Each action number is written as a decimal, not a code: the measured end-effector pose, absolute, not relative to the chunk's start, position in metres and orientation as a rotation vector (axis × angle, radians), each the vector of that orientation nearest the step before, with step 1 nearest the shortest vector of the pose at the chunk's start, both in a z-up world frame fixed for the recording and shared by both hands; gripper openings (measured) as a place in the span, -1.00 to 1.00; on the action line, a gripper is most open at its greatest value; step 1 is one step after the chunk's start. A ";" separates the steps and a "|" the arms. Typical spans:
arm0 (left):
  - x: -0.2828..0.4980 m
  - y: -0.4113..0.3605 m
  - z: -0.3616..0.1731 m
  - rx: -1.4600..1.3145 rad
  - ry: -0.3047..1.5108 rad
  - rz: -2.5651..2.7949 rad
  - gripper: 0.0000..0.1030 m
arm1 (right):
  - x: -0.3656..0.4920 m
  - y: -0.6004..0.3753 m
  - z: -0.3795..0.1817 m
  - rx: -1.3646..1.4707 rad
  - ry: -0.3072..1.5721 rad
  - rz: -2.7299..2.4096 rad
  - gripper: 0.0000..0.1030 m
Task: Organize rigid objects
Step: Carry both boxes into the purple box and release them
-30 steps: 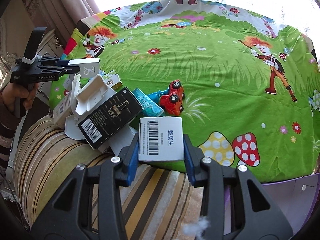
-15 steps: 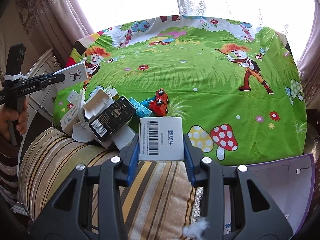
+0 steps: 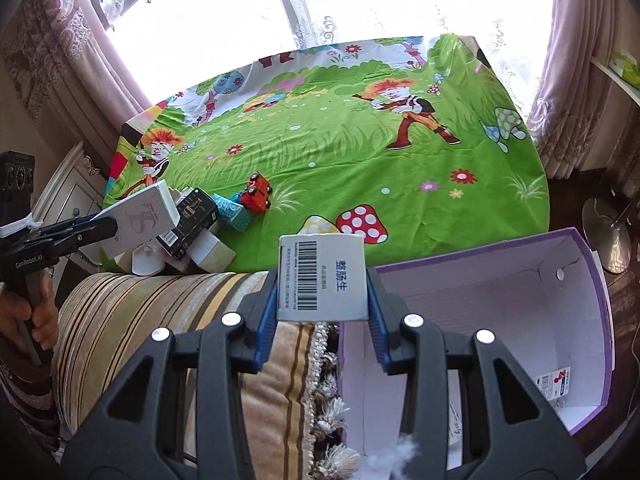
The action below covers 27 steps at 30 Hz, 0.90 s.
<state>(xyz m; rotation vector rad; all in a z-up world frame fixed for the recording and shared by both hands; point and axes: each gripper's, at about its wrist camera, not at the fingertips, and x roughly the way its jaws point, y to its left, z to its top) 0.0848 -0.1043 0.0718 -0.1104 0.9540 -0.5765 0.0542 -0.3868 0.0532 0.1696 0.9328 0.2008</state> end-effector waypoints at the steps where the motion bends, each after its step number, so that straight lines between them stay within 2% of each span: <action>1: 0.082 -0.114 0.068 -0.124 0.972 -0.596 -0.17 | 0.049 -0.393 0.051 0.172 0.933 0.180 -0.14; 10: 0.055 -0.190 0.046 -0.121 1.070 -0.674 -0.17 | 0.012 -0.435 0.031 0.168 0.947 0.037 -0.14; 24: 0.038 -0.241 0.034 -0.107 1.105 -0.735 -0.13 | -0.008 -0.474 0.021 0.195 0.931 -0.071 -0.13; 25: 0.038 -0.243 0.033 -0.100 1.111 -0.732 -0.13 | -0.008 -0.475 0.021 0.200 0.932 -0.070 -0.12; 27: 0.038 -0.242 0.032 -0.093 1.111 -0.721 -0.09 | -0.008 -0.476 0.021 0.204 0.934 -0.073 0.02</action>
